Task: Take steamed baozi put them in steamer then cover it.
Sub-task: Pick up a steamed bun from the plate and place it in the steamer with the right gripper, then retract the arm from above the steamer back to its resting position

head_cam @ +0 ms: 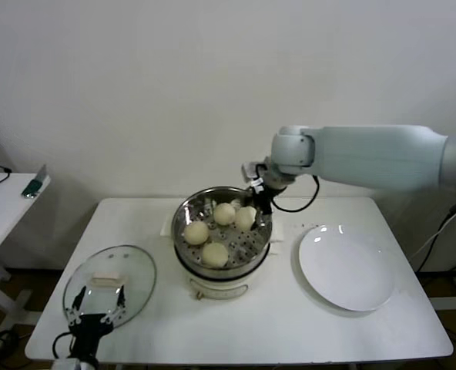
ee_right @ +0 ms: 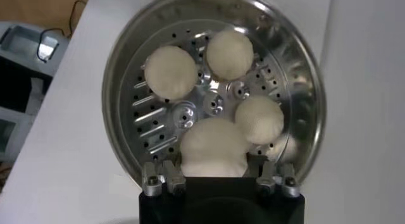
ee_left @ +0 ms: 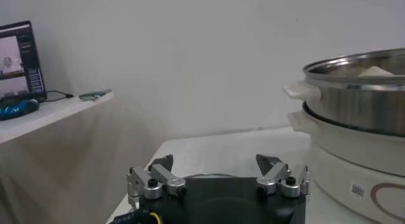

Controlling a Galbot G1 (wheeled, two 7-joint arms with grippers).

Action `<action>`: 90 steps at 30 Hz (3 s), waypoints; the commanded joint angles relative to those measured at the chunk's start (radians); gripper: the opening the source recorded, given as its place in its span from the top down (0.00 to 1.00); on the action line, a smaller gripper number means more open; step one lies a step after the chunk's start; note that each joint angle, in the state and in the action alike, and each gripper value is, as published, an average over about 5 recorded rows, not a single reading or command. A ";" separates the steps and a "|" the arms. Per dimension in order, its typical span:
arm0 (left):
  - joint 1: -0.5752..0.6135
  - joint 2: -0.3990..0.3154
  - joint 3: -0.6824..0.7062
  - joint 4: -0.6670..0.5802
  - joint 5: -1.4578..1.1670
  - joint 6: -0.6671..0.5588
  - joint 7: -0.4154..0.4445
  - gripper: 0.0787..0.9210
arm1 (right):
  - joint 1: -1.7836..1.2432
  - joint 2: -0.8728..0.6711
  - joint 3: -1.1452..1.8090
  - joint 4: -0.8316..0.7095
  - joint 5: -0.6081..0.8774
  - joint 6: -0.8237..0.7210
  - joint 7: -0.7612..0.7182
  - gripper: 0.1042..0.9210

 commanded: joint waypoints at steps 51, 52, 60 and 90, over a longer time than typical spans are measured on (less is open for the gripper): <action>-0.058 0.023 -0.027 0.014 0.280 -0.107 -0.029 0.12 | -1.738 -0.532 1.902 0.211 -0.179 0.382 0.814 0.12; -0.060 0.019 -0.025 0.014 0.293 -0.112 -0.030 0.12 | -1.829 -0.504 1.974 0.225 -0.193 0.417 0.807 0.12; -0.100 0.037 -0.020 0.049 0.521 -0.136 -0.150 0.12 | -2.252 -0.245 2.256 0.246 -0.356 0.704 0.686 0.12; -0.249 0.188 0.039 0.563 1.374 -0.030 -0.458 0.12 | -2.462 0.055 2.299 0.346 -0.391 0.826 0.702 0.12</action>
